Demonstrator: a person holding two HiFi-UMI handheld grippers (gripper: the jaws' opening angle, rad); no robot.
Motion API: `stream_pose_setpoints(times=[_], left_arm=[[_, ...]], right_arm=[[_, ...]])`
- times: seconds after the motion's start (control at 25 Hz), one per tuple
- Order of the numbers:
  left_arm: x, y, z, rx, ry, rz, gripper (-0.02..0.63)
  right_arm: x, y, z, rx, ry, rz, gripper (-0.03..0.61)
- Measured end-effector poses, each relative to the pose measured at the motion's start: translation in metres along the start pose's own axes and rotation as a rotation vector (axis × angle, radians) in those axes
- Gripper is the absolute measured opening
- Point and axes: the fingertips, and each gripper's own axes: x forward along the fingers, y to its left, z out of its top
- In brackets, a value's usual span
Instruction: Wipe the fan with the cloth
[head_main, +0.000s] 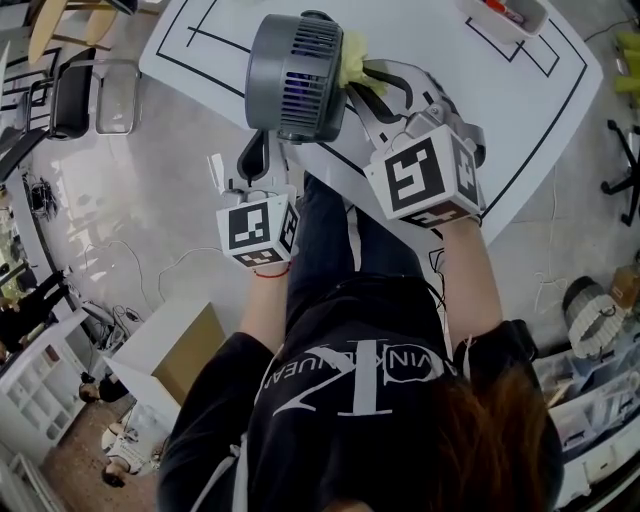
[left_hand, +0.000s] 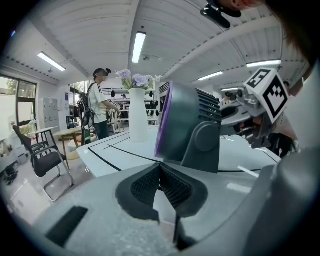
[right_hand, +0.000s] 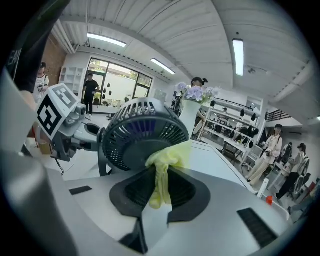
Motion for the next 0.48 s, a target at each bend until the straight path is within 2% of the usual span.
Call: stream_pose_setpoints(times=[0.28,0.48], left_arm=[[0.002,0.002,0.000,0.002,0.003,-0.003,-0.001],[0.000,0.001,-0.001,0.005,0.005,-0.008,-0.001]], right_arm=[[0.018,0.020,-0.019,-0.008,0.049,0.052,0.063],[0.018,0.028,-0.021,-0.029,0.073,0.053,0.063]])
